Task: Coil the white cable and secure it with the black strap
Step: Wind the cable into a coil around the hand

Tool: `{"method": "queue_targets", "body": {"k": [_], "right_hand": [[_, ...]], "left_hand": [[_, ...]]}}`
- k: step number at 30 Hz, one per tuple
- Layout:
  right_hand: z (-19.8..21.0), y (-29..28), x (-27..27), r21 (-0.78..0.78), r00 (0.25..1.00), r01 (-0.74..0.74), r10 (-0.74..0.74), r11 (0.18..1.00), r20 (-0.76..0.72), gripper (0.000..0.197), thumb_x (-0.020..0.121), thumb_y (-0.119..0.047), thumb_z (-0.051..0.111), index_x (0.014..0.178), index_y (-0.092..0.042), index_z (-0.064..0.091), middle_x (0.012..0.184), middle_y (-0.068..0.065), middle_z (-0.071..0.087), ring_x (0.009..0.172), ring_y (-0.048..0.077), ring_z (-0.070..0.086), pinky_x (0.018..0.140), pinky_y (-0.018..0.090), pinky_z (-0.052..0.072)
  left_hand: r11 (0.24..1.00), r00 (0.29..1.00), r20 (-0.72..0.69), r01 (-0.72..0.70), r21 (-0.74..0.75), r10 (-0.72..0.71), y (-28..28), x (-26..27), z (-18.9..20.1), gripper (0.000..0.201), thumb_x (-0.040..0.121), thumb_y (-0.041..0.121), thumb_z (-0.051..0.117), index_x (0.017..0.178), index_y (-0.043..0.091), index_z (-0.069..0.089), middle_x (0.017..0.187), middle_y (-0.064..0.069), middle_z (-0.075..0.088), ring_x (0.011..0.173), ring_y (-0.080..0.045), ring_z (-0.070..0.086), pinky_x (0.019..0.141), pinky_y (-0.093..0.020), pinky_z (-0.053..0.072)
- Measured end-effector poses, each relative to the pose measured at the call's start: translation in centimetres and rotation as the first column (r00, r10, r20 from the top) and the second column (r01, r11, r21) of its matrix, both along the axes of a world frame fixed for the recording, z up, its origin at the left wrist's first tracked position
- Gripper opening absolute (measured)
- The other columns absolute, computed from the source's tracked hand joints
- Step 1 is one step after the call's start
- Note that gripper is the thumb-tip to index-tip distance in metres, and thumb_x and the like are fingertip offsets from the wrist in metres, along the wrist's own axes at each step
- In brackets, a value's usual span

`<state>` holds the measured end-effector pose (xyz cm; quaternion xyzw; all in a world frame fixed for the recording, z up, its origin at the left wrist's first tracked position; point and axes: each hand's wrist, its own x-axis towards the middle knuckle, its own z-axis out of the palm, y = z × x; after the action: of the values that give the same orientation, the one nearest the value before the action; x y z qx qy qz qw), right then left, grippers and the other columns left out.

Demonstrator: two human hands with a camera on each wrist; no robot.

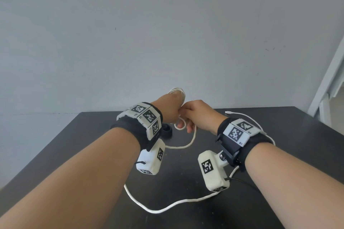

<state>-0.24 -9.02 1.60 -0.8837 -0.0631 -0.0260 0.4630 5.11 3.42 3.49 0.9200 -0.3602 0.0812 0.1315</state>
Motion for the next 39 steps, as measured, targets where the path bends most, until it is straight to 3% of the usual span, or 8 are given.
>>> {"method": "queue_targets", "body": {"k": [5,10,15,20,26,31,34,39], "right_hand": [[-0.2,-1.5,0.5,0.072,0.986,0.144,-0.149,0.987,0.078,0.010,0.095,-0.016,0.049,0.087,-0.014,0.055,0.071,0.009,0.073,0.040,0.014,0.055,0.049,0.026,0.039],[-0.3,-2.6,0.3,0.047,0.984,0.144,-0.148,0.988,0.103,0.010,0.089,-0.007,0.059,0.087,-0.015,0.066,0.078,0.007,0.073,0.050,0.011,0.053,0.052,0.023,0.045],[0.1,-2.5,0.4,-0.182,0.970,0.161,-0.121,0.970,0.213,0.014,0.078,-0.009,0.073,0.075,-0.022,0.071,0.072,-0.016,0.062,0.063,0.000,0.050,0.056,0.005,0.035],[0.5,-2.4,0.4,-0.190,0.971,0.150,-0.108,0.970,0.213,0.014,0.075,-0.006,0.075,0.075,-0.020,0.073,0.073,-0.010,0.067,0.072,0.007,0.061,0.064,0.011,0.043],[0.5,-1.2,0.3,-0.198,0.984,0.126,-0.098,0.972,0.148,0.018,0.076,-0.001,0.062,0.068,-0.015,0.071,0.069,0.003,0.069,0.063,0.016,0.062,0.064,0.026,0.051],[0.7,-0.5,-0.7,0.303,0.987,0.079,-0.031,0.950,-0.158,0.004,0.083,-0.008,0.066,0.081,-0.008,0.064,0.079,0.014,0.073,0.061,0.019,0.067,0.053,0.022,0.053],[0.8,-0.6,-0.6,0.213,0.986,0.090,-0.058,0.973,-0.155,0.027,0.083,-0.032,0.070,0.088,-0.006,0.064,0.074,0.011,0.073,0.062,0.017,0.066,0.061,0.024,0.056],[0.3,-1.1,0.2,0.101,0.977,0.193,-0.200,0.976,0.069,0.022,0.091,-0.017,0.056,0.084,-0.002,0.071,0.070,0.006,0.072,0.061,0.019,0.066,0.074,0.037,0.058]], "left_hand": [[0.995,0.996,-0.086,0.000,-0.100,-0.009,0.2,-0.3,0.1,0.025,0.080,0.016,0.065,0.094,0.004,0.050,0.080,-0.006,0.057,0.069,-0.021,0.056,0.066,-0.033,0.047],[0.910,0.956,-0.291,-0.084,-0.405,-0.041,0.4,0.2,0.4,0.013,0.075,0.004,0.065,0.088,0.005,0.061,0.078,-0.005,0.063,0.071,-0.020,0.059,0.073,-0.036,0.054],[0.837,0.864,-0.489,-0.178,-0.517,-0.119,0.3,-0.1,-0.1,0.012,0.077,-0.005,0.058,0.077,0.005,0.052,0.078,-0.008,0.058,0.068,-0.016,0.052,0.056,-0.019,0.044],[0.673,0.686,-0.651,-0.316,-0.668,-0.324,0.7,-0.2,-0.1,0.018,0.087,-0.005,0.039,0.084,-0.001,0.057,0.074,-0.003,0.061,0.064,-0.014,0.053,0.053,-0.018,0.045],[0.720,0.760,-0.565,-0.193,-0.667,-0.320,0.7,-0.1,-0.4,0.019,0.086,0.012,0.066,0.096,-0.004,0.067,0.079,-0.013,0.057,0.066,-0.013,0.050,0.058,-0.018,0.042],[0.754,0.913,-0.391,-0.174,-0.634,-0.118,0.5,0.5,-0.7,0.015,0.081,0.007,0.070,0.095,0.001,0.069,0.081,-0.002,0.066,0.079,-0.014,0.060,0.070,-0.016,0.049],[0.771,0.955,-0.297,-0.185,-0.609,-0.005,0.5,0.9,-0.9,0.016,0.083,0.010,0.066,0.086,-0.005,0.066,0.076,-0.004,0.064,0.071,-0.013,0.055,0.057,-0.011,0.043],[0.840,0.952,-0.282,-0.250,-0.482,0.121,1.2,1.2,-1.2,0.021,0.087,0.015,0.058,0.068,0.009,0.050,0.069,-0.009,0.059,0.064,-0.019,0.049,0.064,-0.031,0.043]]}}
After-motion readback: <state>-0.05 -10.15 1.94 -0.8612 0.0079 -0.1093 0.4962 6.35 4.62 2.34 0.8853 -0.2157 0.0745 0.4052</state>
